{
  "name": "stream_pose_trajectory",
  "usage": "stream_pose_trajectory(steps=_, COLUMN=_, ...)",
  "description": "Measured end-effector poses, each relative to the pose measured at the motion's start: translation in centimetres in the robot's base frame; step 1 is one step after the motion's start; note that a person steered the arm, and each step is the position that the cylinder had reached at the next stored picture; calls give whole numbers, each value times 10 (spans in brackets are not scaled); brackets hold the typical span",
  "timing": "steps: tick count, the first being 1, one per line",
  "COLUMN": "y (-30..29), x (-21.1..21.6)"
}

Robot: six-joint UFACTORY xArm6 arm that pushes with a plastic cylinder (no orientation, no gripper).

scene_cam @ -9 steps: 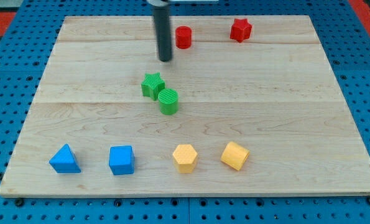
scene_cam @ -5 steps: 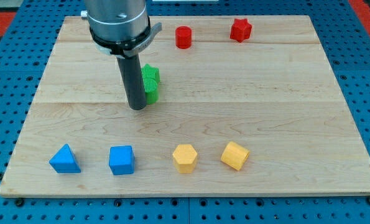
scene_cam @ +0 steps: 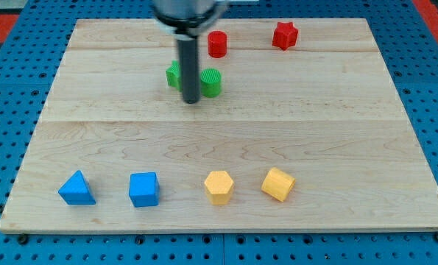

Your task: Separate the green blocks

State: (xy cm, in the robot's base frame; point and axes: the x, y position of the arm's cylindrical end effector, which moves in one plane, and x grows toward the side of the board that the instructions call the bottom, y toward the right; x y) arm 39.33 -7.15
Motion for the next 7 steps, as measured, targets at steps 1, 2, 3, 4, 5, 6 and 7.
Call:
stream_pose_trajectory(steps=1, y=-1, x=-45)
stream_pose_trajectory(steps=2, y=17, x=-50)
stream_pose_trajectory(steps=3, y=54, x=-7)
stream_pose_trajectory(steps=4, y=51, x=5)
stream_pose_trajectory(steps=5, y=0, x=6)
stream_pose_trajectory(steps=6, y=60, x=32)
stream_pose_trajectory(steps=7, y=123, x=23)
